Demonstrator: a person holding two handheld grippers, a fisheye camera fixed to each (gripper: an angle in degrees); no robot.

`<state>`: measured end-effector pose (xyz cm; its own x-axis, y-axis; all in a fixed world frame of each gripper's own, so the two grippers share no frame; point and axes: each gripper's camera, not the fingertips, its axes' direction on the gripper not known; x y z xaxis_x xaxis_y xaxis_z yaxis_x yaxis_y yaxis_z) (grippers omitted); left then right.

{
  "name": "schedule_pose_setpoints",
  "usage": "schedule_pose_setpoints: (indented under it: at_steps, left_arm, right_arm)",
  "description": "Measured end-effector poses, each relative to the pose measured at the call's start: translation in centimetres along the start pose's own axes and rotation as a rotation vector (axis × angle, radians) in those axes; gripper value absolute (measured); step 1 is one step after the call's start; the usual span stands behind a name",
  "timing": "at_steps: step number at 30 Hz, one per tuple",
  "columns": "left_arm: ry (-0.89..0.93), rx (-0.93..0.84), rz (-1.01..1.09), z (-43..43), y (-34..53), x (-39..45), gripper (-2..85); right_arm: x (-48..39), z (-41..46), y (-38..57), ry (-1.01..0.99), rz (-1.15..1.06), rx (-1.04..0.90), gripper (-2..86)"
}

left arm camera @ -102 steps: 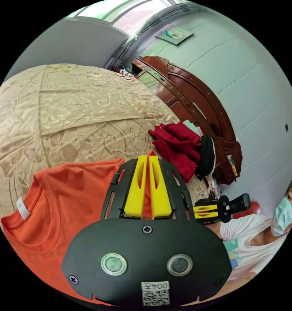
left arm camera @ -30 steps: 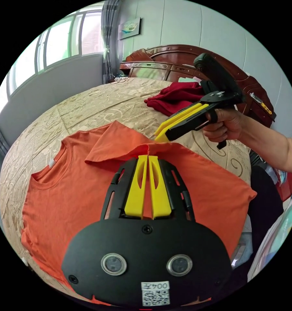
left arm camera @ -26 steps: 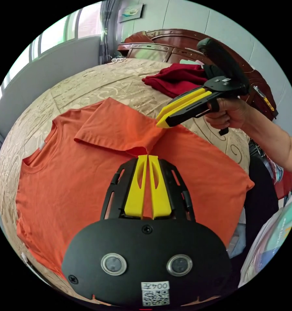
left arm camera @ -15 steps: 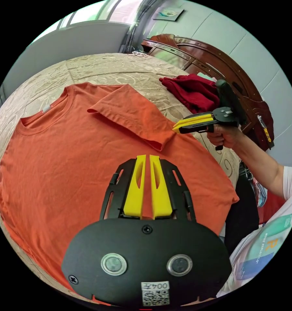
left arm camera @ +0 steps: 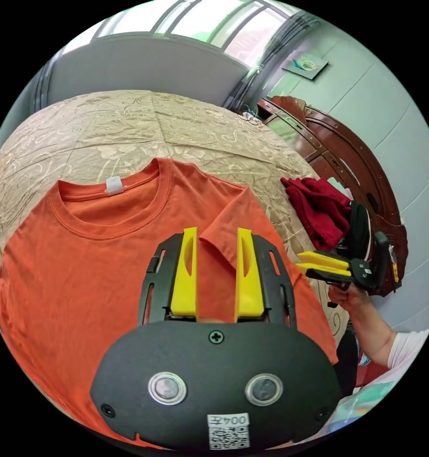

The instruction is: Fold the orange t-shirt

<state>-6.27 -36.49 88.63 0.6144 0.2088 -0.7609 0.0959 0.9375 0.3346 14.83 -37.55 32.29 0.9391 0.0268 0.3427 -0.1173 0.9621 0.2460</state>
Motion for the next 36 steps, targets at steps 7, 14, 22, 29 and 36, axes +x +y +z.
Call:
schedule_pose_setpoints:
  at_steps: [7,14,22,29,36]
  left_arm:
    - [-0.019,0.012,0.031,1.9,-0.7,-0.3,9.6]
    - [-0.017,0.021,0.053,2.3,-1.3,-0.5,4.0]
    - [0.002,0.103,0.169,0.6,-0.5,1.3,1.6]
    - [0.018,0.126,0.206,0.1,0.1,1.9,1.1]
    - [0.039,0.132,0.198,-0.2,0.1,1.7,1.0]
  right_arm:
    - [1.5,0.3,-6.8,-0.053,0.038,0.101,10.6]
    - [2.5,3.9,-18.7,0.025,0.181,-0.009,9.8]
    - [-0.2,7.9,-25.7,0.076,0.270,-0.184,13.8]
    - [-4.6,10.4,-29.6,0.266,0.209,-0.256,5.1]
    - [-6.3,9.8,-32.3,0.222,0.224,-0.236,0.4]
